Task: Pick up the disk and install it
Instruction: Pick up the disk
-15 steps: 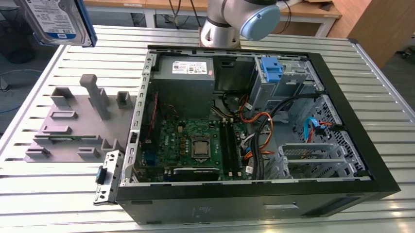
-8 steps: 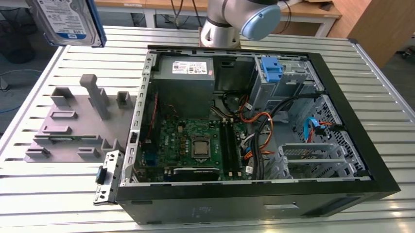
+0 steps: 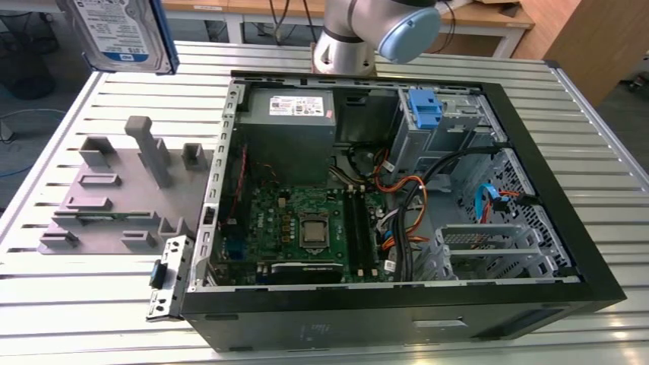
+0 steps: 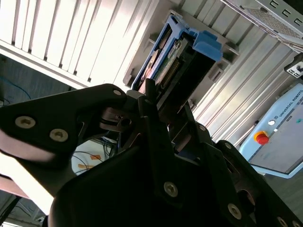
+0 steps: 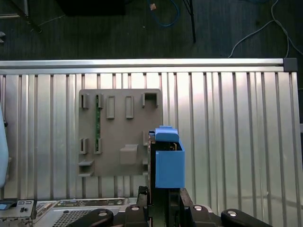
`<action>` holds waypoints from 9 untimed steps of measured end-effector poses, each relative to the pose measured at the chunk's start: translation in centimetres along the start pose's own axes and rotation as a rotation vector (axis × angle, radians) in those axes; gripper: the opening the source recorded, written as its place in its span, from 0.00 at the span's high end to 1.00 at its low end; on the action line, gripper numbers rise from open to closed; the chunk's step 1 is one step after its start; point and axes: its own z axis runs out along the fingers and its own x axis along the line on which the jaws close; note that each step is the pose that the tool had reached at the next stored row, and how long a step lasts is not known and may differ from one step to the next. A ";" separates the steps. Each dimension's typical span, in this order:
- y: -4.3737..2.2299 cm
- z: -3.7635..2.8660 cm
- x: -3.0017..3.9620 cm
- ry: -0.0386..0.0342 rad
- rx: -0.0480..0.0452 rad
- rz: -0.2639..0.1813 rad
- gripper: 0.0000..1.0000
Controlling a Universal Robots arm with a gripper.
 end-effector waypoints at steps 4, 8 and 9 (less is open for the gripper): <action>-0.69 -0.02 -0.02 -0.0001 0.0001 0.000 0.65; -1.20 -0.04 -0.05 -0.0001 0.0001 0.000 0.65; -1.29 -0.05 -0.05 -0.0001 0.0001 0.000 0.65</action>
